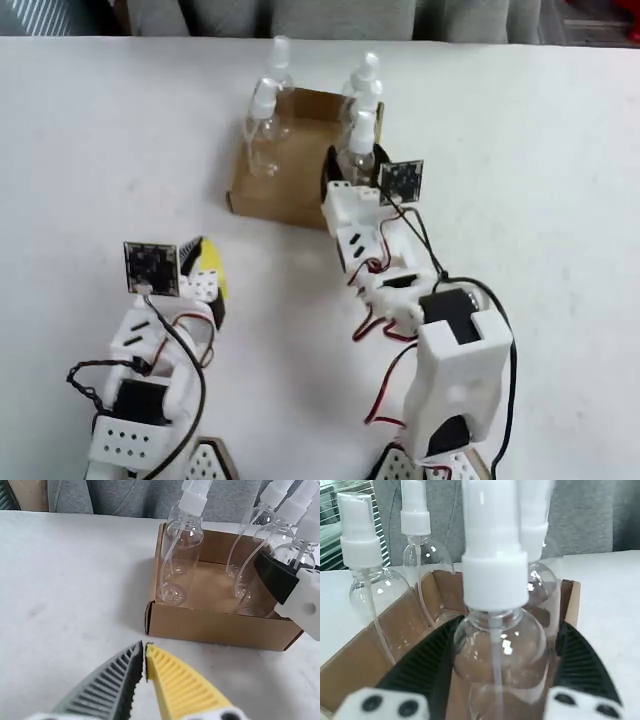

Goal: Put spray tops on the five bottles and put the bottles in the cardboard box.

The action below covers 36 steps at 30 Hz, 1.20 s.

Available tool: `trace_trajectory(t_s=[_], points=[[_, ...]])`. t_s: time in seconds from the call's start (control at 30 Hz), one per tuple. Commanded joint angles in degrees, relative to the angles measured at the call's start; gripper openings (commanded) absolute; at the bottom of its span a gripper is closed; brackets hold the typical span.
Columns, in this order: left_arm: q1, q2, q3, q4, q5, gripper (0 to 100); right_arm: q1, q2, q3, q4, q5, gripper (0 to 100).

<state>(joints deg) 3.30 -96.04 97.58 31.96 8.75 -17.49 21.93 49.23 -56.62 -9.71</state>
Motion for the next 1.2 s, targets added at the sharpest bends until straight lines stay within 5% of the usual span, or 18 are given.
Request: trace_trajectory(t_s=[0.0, 0.5, 1.17], points=[[-0.84, -0.84, -0.18, 0.09, -0.44, 2, -0.84, -0.66, -1.49, -0.13, -0.26, 30.8], [-0.84, -0.84, -0.18, 0.09, -0.44, 2, -1.27, -8.04, 4.04, 0.22, -0.26, 31.8], [-0.84, -0.84, -0.18, 0.09, -0.44, 2, -0.57, -18.24, 3.78, 14.11, -0.26, 38.9]])
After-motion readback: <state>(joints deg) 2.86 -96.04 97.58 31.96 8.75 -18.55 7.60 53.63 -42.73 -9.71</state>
